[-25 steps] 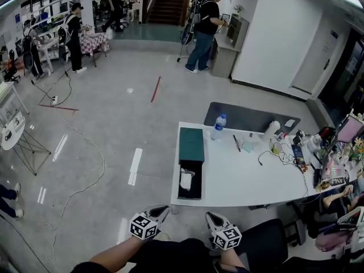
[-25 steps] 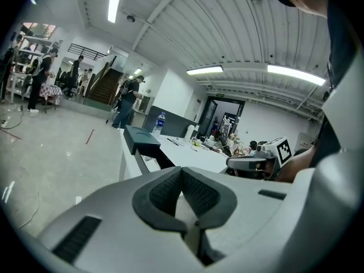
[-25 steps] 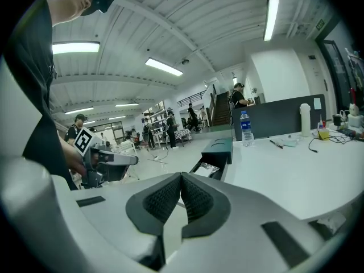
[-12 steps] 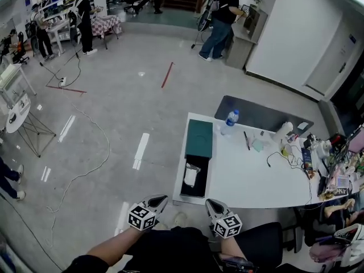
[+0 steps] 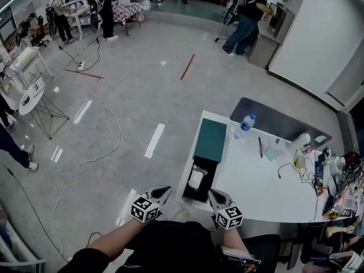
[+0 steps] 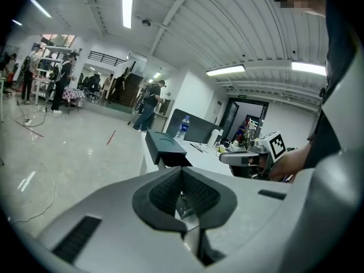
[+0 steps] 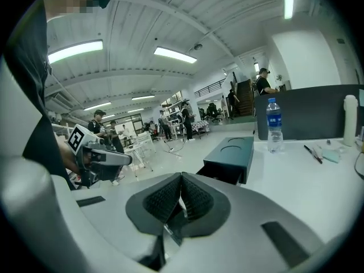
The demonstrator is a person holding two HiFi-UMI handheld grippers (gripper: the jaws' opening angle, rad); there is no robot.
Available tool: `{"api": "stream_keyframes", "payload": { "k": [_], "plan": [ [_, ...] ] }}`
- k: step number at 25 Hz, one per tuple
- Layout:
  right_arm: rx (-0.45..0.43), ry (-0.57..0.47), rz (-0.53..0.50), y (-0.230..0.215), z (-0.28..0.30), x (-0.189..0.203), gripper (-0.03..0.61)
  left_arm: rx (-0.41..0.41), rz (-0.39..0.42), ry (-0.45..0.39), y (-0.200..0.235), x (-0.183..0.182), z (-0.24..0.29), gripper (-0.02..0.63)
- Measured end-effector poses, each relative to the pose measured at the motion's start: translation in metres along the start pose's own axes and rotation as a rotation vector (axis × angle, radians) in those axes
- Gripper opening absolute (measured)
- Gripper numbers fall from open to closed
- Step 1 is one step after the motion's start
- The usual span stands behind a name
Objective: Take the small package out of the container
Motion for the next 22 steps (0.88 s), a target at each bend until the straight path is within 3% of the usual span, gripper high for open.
{"api": "stream_keyframes", "payload": {
  "k": [11,22],
  "plan": [
    [-0.09,0.076,-0.055,-0.029,0.033,-0.019,0.026,-0.045,0.028,0.004,-0.008,-0.024,0.018,0.008],
    [-0.064,0.315,-0.028,-0.033,0.074,-0.021,0.028,-0.052,-0.005,0.014,0.025,-0.038,0.021,0.008]
  ]
}}
Point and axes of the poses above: the fingertips, and each gripper's own axes: z forward along the fingers, y to its left, x out of its underside, the point moved 8 cm from there along -z, backward along the fingers, and after that the axes turned 7 degrees about y, right-handed, at the moved point
